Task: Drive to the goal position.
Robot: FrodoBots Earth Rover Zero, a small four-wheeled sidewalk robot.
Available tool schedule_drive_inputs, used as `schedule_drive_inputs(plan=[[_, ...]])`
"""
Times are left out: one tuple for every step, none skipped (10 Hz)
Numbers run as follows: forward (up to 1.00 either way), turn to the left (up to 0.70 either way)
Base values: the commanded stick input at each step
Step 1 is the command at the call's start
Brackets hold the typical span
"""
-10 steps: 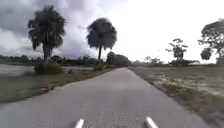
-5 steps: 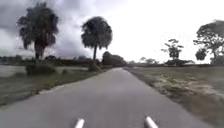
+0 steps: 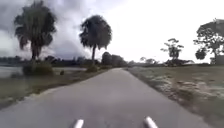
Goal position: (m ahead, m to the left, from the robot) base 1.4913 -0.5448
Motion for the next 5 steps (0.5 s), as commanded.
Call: schedule_drive_inputs(plan=[[0.85, 0.00], [0.85, 0.00], [0.85, 0.00], [0.85, 0.00], [0.85, 0.00]])
